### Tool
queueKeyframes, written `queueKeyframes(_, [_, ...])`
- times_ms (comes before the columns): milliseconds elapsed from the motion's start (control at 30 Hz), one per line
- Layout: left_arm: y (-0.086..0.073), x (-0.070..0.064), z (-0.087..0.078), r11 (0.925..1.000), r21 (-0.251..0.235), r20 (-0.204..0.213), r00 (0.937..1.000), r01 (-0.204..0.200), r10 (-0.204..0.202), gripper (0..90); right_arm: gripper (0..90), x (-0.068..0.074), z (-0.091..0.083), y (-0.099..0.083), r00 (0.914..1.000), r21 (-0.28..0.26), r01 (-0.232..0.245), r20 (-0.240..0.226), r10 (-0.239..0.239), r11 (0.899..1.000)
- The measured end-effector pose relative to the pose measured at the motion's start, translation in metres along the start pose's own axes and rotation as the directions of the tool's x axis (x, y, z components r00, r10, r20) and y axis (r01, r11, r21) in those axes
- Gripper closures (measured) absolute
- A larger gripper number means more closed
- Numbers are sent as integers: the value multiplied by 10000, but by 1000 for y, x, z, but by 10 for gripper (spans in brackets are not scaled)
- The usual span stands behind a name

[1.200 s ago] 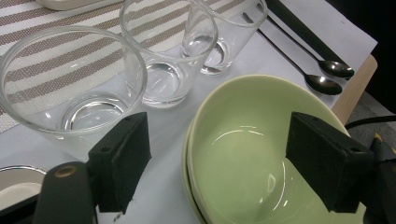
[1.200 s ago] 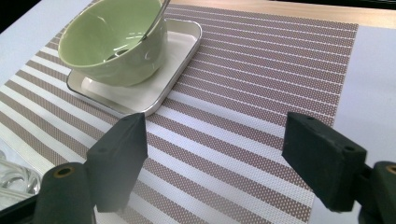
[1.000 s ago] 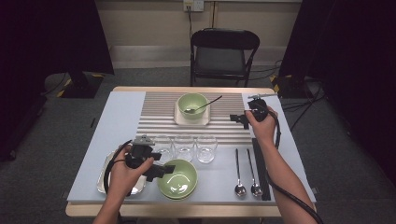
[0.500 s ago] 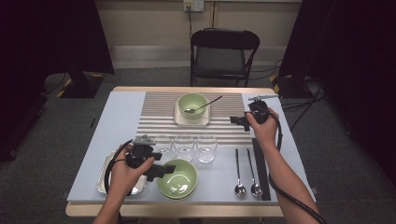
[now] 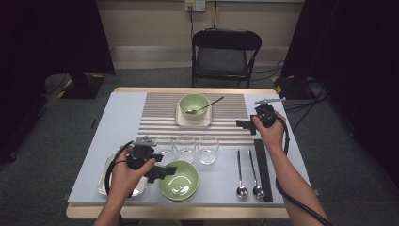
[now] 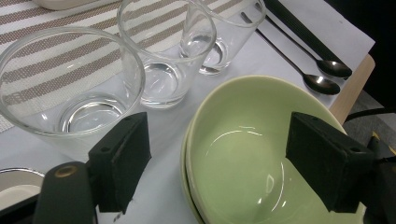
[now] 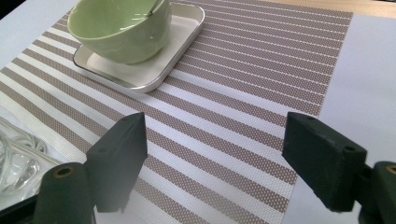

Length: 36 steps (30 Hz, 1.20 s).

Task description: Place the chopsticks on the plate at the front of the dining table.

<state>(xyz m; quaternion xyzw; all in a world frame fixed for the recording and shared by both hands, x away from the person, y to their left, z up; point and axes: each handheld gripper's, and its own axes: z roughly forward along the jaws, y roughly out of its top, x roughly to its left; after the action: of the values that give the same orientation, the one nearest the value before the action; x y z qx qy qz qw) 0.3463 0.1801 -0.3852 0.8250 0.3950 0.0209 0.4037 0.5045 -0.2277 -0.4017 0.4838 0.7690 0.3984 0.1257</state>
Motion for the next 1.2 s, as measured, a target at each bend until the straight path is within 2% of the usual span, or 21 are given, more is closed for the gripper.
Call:
queueKeyframes(500, [1, -2, 0, 10000, -24, 21, 10000, -44, 44, 216, 212, -9, -5, -12, 9999, 64, -128, 44, 128, 9999])
queueKeyframes(1200, [1, -2, 1, 10000, 48, -27, 10000, -69, 69, 217, 216, -14, -10, -26, 9997, 173, 93, 241, -97, 9998])
